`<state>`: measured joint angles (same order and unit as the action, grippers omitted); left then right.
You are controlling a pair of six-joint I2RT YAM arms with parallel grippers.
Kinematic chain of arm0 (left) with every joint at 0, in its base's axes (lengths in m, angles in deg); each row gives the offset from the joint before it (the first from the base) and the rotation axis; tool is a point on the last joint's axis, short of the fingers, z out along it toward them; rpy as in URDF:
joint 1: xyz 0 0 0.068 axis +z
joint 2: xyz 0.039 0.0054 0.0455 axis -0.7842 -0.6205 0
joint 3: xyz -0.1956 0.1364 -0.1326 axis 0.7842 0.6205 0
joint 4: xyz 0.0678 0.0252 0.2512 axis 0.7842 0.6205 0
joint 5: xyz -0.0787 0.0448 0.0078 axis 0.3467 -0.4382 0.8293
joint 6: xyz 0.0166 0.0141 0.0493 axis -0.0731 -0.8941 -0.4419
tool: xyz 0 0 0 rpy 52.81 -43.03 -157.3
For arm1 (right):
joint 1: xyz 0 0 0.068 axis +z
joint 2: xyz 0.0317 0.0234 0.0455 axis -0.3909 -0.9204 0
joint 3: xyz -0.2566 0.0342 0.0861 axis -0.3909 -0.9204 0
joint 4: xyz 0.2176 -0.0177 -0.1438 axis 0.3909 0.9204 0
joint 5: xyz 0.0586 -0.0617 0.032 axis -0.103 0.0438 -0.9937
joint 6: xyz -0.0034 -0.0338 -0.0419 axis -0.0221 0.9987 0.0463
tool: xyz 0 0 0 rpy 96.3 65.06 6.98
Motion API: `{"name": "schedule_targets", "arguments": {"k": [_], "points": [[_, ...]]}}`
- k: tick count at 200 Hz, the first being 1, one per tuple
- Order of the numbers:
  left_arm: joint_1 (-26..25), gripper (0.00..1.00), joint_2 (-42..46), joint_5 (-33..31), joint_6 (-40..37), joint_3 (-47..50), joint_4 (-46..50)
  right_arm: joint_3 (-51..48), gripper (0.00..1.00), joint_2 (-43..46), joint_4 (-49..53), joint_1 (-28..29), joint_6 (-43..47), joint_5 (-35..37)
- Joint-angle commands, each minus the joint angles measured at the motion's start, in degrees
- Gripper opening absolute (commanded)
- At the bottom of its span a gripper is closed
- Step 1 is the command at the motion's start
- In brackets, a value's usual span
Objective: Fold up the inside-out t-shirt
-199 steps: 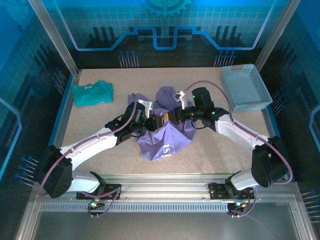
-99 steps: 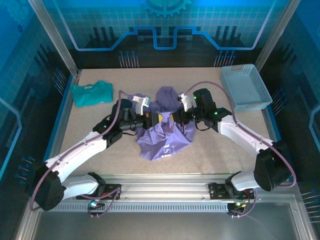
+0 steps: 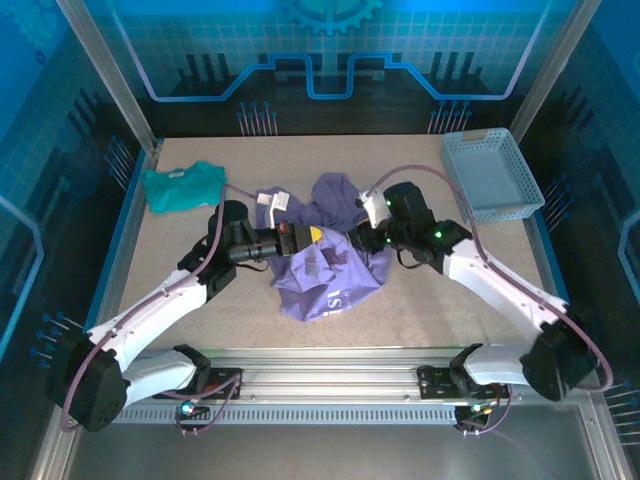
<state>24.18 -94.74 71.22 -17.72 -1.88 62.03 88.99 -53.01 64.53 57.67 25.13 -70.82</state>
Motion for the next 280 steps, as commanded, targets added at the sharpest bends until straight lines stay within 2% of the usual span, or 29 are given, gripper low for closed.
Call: {"name": "schedule_targets", "arguments": {"k": [1, 12, 38, 58, 68, 82, 112, 145, 161, 175, 186, 229, 257, 280], "points": [[0.66, 0.00, 0.17, 1.51, 1.24, 0.29, -2.63, -2.59, 0.34, 4.27, 0.03, 5.07, 6.00, 2.18], [0.66, 0.00, 0.17, 1.42, 1.21, 0.31, -2.63, -3.89, 0.33, 5.05, -1.36, 7.31, 7.64, 0.96], [0.66, 0.00, 0.25, 1.42, 1.19, 0.37, -2.37, -5.94, 0.23, 4.20, -5.58, 10.14, 8.31, -1.85], [0.67, 0.00, 0.51, 1.42, 1.18, 0.39, -2.19, -5.46, 0.21, 1.25, -7.55, 10.18, 6.23, 0.95], [0.66, 0.00, 0.85, 1.37, 1.05, 0.34, -1.96, -4.73, 0.21, -0.35, -7.79, 9.91, 4.50, 4.66], [0.67, 0.00, 1.21, 1.16, 0.98, 0.30, -1.67, -4.25, 0.26, -2.12, -8.85, 9.16, 1.82, 6.28], [0.74, 0.00, 1.40, 1.20, 0.98, 0.29, -1.85, -5.17, 0.34, -4.86, -13.18, 8.45, -1.74, 6.65], [0.81, 0.00, 1.39, 1.42, 1.16, 0.33, -2.17, -5.19, 0.35, -8.28, -17.91, 8.22, -3.59, 6.29], [0.98, 0.00, 1.53, 1.42, 1.34, 0.53, -2.31, -5.04, 0.26, -8.92, -18.96, 7.55, -4.20, 6.01], [1.33, 0.00, 1.87, 1.36, 1.58, 0.94, -2.67, -5.09, 0.11, -8.38, -19.05, 6.24, -4.56, 5.14], [1.83, 0.00, 2.23, 0.96, 1.90, 1.22, -2.98, -5.73, 0.00, -7.10, -19.42, 4.80, -4.58, 2.72], [4.79, 0.00, 2.82, -2.67, 2.20, 2.64, -1.82, -10.59, 0.00, 1.30, -21.95, -1.13, -4.04, -16.18], [5.80, 0.00, 3.07, -9.90, -0.94, 2.34, 2.52, -10.84, 0.00, 4.96, -21.56, -4.82, -4.10, -31.04], [5.89, 0.00, 2.03, -13.94, -3.76, 1.44, 4.32, -10.37, 0.00, 4.76, -24.63, -5.22, -5.67, -40.33]]}}
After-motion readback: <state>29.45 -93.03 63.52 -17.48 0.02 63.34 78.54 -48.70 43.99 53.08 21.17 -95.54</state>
